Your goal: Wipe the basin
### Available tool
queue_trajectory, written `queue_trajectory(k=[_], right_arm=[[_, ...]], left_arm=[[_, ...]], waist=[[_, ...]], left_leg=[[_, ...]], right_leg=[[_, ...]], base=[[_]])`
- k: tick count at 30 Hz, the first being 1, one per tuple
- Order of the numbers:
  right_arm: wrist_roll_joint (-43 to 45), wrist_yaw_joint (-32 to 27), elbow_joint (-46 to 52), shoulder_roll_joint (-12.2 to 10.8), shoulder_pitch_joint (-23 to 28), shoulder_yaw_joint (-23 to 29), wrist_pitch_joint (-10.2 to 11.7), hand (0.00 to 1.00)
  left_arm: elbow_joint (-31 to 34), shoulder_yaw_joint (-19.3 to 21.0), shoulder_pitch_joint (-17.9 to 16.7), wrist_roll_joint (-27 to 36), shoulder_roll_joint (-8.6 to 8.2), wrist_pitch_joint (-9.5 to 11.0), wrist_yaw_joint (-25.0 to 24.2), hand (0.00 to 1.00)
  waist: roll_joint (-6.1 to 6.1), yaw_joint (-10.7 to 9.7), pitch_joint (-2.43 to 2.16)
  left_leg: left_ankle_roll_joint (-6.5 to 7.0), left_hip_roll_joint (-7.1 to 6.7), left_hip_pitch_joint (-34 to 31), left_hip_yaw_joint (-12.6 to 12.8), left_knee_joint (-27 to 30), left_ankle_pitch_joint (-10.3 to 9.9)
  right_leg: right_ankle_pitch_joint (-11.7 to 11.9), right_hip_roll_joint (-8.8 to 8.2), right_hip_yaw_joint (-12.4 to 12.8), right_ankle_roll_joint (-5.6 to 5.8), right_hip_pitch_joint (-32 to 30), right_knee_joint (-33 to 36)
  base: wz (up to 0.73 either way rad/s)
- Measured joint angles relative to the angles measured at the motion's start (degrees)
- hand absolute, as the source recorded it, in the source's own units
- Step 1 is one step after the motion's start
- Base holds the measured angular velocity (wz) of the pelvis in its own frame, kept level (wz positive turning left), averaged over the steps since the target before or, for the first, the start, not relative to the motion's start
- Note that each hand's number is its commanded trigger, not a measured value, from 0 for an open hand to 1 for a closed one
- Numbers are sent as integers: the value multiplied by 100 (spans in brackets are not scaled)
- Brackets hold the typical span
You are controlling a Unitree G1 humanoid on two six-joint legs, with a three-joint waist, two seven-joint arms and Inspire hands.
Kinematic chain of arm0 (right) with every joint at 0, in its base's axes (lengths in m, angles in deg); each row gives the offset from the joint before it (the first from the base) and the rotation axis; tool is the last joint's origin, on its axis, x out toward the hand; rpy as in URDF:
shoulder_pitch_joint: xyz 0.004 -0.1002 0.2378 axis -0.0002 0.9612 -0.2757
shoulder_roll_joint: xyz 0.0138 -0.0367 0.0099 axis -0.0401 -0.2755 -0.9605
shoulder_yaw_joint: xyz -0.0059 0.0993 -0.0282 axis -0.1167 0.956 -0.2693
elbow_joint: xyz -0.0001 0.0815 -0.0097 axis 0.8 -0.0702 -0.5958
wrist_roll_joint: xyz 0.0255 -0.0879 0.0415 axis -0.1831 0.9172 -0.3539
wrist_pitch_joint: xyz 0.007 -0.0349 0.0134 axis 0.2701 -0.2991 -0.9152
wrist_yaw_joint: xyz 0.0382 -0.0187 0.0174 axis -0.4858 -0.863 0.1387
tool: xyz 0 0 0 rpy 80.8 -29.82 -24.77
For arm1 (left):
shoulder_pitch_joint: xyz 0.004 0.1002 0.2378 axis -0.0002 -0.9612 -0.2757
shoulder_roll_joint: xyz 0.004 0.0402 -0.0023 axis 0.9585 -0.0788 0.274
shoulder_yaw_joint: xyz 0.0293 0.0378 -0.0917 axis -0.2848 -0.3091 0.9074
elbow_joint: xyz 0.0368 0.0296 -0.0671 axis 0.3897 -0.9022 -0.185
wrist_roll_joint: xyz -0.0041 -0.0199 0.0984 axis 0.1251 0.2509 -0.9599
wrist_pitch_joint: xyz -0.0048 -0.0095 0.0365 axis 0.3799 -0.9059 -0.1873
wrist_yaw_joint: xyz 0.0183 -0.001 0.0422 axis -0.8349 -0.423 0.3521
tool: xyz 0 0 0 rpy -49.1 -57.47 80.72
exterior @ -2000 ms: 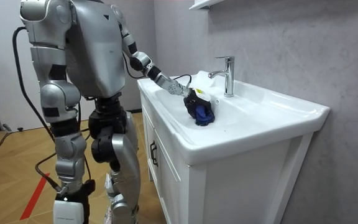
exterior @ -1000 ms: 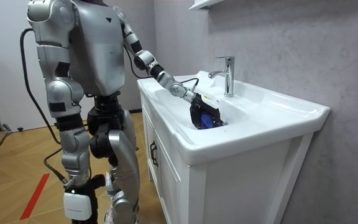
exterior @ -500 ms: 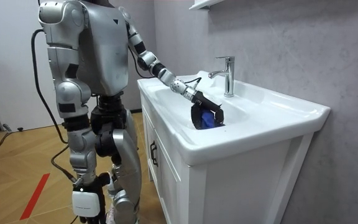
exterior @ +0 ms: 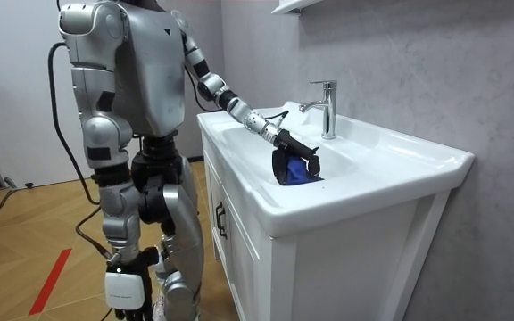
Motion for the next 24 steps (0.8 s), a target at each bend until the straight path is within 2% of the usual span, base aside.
queue_trajectory(k=[1, 5, 9, 11, 14, 19, 20, 24], right_arm=[[10, 14, 35, 2, 24, -51, -2, 0], [131, 128, 157, 23, 92, -19, -114, 0], [162, 190, 144, 36, 99, 24, -258, 0], [162, 255, 172, 31, 135, 17, -275, 0], [167, 250, 254, 33, 165, 27, -325, 0], [193, 247, 261, 35, 163, 129, -451, 0], [268, 244, 257, 27, 170, 150, -477, 0], [428, 220, 284, 22, 187, 246, -518, 0]], left_arm=[[-16, 1, -8, -37, 5, 2, -7, 100], [-128, 21, -33, -125, 23, 48, -9, 100], [-534, 82, -34, -342, 54, 237, -9, 100], [-880, 255, -54, -583, 84, 362, -8, 100], [-1230, 414, -113, -785, 111, 410, 26, 100], [-1383, 742, -470, -939, 139, 471, 243, 100], [-1451, 852, -556, -1010, 151, 535, 324, 100], [-1449, 1209, -897, -1370, 232, 547, 538, 100]], waist=[[-26, 15, 14], [-69, 20, 20], [-124, 23, 19], [-231, 53, 11], [-335, 42, 0], [-320, 148, -15], [-335, 187, -22], [-380, 261, -63]], left_leg=[[0, -11, 49, -7, -15, 0], [0, -44, 103, 43, -51, 0], [0, -37, 189, 126, -85, 0], [0, -38, 259, 129, -94, 0], [-1, -25, 307, 119, -83, -1], [17, -23, 398, 127, -200, -21], [12, -23, 439, 137, -209, -26], [-22, 7, 483, 181, -203, -48]], right_leg=[[-21, -7, 17, -1, -11, 86], [-114, -25, 54, 8, -41, 156], [-124, -17, 74, -4, -12, 194], [-143, 18, 173, -6, 1, 264], [-139, 34, 172, -13, 64, 254], [-130, 77, 212, -16, 71, 303], [-131, 95, 251, -19, 73, 350], [-123, 139, 282, -56, 88, 371]], base=[[-10], [-3], [-8], [-11], [-2], [-4], [-12], [-11]])
